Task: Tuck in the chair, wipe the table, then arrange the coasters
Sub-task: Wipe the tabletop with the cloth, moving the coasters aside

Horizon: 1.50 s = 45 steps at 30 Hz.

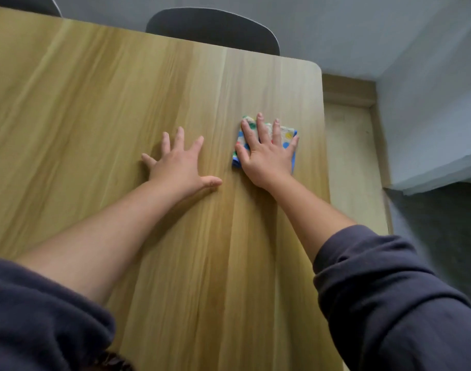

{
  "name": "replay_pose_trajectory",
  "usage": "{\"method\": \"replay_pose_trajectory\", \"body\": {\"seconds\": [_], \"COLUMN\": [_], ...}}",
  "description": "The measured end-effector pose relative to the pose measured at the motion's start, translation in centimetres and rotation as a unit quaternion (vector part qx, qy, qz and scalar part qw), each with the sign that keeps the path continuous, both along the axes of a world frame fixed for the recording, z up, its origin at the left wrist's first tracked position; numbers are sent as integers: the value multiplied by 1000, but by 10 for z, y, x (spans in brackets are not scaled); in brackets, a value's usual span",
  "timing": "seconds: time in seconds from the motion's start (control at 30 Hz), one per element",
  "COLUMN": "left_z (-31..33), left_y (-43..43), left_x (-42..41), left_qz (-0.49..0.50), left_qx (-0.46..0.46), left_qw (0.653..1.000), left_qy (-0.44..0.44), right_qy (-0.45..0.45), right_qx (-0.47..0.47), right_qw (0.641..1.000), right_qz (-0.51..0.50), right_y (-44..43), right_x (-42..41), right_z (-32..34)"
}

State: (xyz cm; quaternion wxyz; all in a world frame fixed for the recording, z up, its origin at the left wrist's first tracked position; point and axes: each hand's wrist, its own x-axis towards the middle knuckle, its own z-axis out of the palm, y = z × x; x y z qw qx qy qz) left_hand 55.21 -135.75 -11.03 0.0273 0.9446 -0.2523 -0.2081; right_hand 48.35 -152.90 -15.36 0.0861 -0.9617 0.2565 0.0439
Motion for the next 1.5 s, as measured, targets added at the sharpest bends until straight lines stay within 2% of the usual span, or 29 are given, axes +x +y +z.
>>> {"method": "replay_pose_trajectory", "body": {"seconds": [0.27,0.57,0.9,1.17,1.33,1.4,1.5], "left_z": [11,5,11,20,18,20,22], "left_y": [67,143,222,249,247,244,240], "left_x": [-61,-111,-149,-156,-160,-161,-153], "left_qz": [-80,-155,-305,-380,-377,-362,-278], "left_qx": [11,11,-67,-35,-49,-65,-109], "left_qw": [996,987,950,924,925,930,947], "left_qy": [42,29,-3,-14,-20,26,117], "right_qy": [24,37,62,70,67,62,58], "right_qx": [2,3,3,-15,-12,-9,-9], "right_qw": [1000,999,998,995,994,993,988], "right_qz": [-11,-20,15,75,83,98,142], "right_y": [62,135,205,248,250,252,261], "right_x": [-83,-168,-249,-300,-301,-306,-326], "right_z": [5,8,11,13,16,17,16]}}
